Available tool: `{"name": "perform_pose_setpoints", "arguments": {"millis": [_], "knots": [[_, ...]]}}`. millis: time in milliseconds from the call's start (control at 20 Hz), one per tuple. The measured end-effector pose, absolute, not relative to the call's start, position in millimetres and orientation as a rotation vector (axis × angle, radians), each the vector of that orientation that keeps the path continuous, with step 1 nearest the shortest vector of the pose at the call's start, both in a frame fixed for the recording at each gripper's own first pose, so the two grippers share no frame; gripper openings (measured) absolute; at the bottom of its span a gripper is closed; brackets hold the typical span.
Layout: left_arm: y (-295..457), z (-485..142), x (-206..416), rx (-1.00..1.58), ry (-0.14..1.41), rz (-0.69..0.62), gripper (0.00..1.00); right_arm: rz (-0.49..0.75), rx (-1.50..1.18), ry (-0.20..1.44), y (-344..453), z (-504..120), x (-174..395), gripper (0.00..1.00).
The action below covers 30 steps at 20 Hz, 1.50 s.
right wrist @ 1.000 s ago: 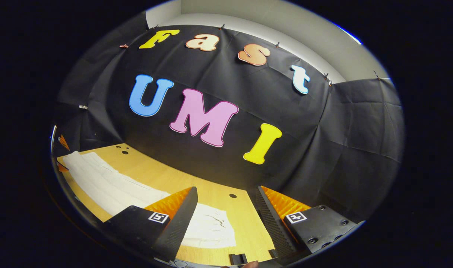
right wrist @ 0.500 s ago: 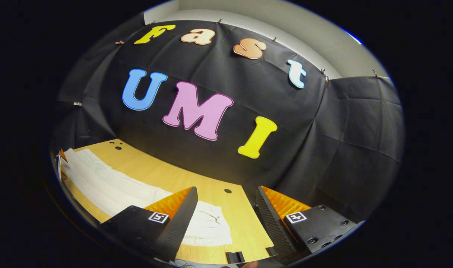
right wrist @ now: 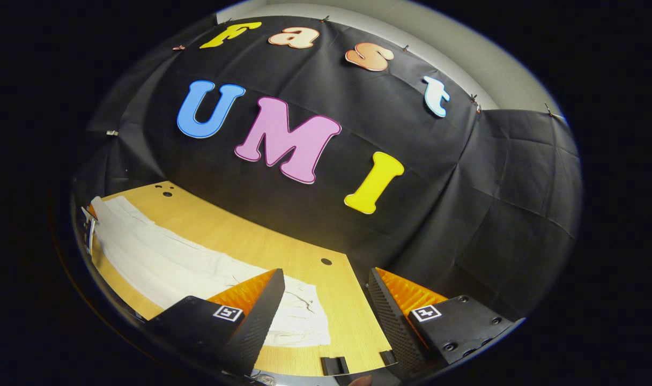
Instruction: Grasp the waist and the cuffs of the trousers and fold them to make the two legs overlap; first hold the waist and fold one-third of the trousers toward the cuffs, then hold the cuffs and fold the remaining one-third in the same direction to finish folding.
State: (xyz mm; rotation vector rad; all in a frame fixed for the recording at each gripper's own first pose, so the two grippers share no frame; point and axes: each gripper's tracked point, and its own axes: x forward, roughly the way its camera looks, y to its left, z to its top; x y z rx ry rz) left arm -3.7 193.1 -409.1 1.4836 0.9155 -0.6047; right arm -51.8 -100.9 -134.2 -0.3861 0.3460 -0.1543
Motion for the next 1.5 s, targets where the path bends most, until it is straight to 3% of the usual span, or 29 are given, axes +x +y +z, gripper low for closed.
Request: {"name": "perform_pose_setpoints", "arguments": {"millis": [100, 150, 200, 300, 950, 1200, 1500], "knots": [[192.9, -416.3, -6.0, 1.445, 0.983, -0.61, 0.32, -0.156, -0.406, 0.366, -108.6, -145.9, -57.7, 0.98], [192.5, -414.9, -4.9, 1.444, 0.992, -0.614, 0.11, -0.154, -0.428, 0.382, -111.8, -155.1, -60.9, 0.98], [192.8, -415.5, -2.6, 1.452, 0.99, -0.619, 0.06, -0.144, -0.459, 0.404, -114.9, -165.1, -64.2, 0.98], [193.3, -414.0, -5.6, 1.442, 1.006, -0.619, 0.05, -0.094, -0.544, 0.447, -117.3, -187.7, -71.5, 0.98], [192.0, -413.7, -3.7, 1.439, 1.026, -0.629, 0.06, 0.516, -1.138, 0.711, -120.4, -370.7, -90.7, 0.96], [190.8, -414.5, -3.1, 1.433, 1.019, -0.631, 0.05, 0.632, -1.232, 0.789, -132.9, -421.3, -98.2, 0.95], [190.8, -414.8, -3.2, 1.437, 1.026, -0.643, 0.06, 0.653, -1.329, 0.709, -126.8, -435.0, -59.2, 0.87]]}}
